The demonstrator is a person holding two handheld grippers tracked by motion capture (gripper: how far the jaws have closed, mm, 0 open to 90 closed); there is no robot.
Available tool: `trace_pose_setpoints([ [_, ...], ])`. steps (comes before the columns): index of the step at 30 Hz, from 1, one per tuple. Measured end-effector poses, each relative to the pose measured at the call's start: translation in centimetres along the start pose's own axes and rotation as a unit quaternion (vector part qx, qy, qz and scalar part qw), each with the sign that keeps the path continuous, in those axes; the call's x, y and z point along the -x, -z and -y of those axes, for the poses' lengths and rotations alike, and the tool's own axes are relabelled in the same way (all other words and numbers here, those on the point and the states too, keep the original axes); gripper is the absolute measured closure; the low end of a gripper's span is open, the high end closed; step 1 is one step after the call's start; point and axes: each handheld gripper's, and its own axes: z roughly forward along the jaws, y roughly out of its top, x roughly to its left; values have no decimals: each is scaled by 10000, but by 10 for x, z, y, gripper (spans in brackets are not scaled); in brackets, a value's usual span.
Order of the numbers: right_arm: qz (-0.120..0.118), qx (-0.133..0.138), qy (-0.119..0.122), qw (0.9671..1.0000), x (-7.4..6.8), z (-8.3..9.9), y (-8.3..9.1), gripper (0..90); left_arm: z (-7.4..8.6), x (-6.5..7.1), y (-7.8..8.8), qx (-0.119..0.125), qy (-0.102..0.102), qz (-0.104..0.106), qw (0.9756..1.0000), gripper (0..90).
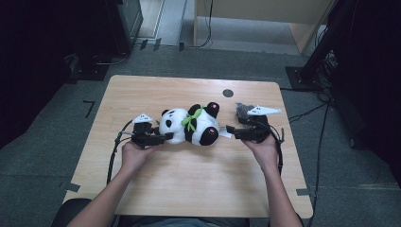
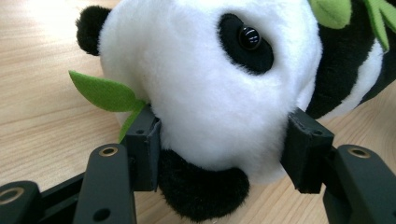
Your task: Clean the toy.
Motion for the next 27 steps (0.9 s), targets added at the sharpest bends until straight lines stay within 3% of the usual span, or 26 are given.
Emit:
trace_pose_setpoints([
  [3,-175,2,170,9997,-14,-4,-2,298,-1,0,2,24,33,-13,10000,425],
  [8,-501,10,390,9980,-32,-7,-7,209,-2,0,2,2,127,-4,9999,440],
  [10,-469,-18,384,9982,-38,-7,-12,137,-2,0,2,-8,144,7,9999,440],
  [12,-427,-132,378,9983,-42,-6,-21,132,-2,0,2,-8,157,17,9999,440],
  [16,-539,-231,401,9975,-45,0,-37,96,-2,-1,1,-21,192,37,9998,439],
  [18,-450,-212,427,9978,-45,2,-45,107,-2,-2,1,-15,190,38,9998,439],
  [22,-870,-322,586,9940,-44,8,-58,131,-2,-2,1,-20,195,51,9998,439],
  [27,-672,-224,812,9942,-49,12,-73,100,-2,-3,0,-16,334,103,9994,439],
])
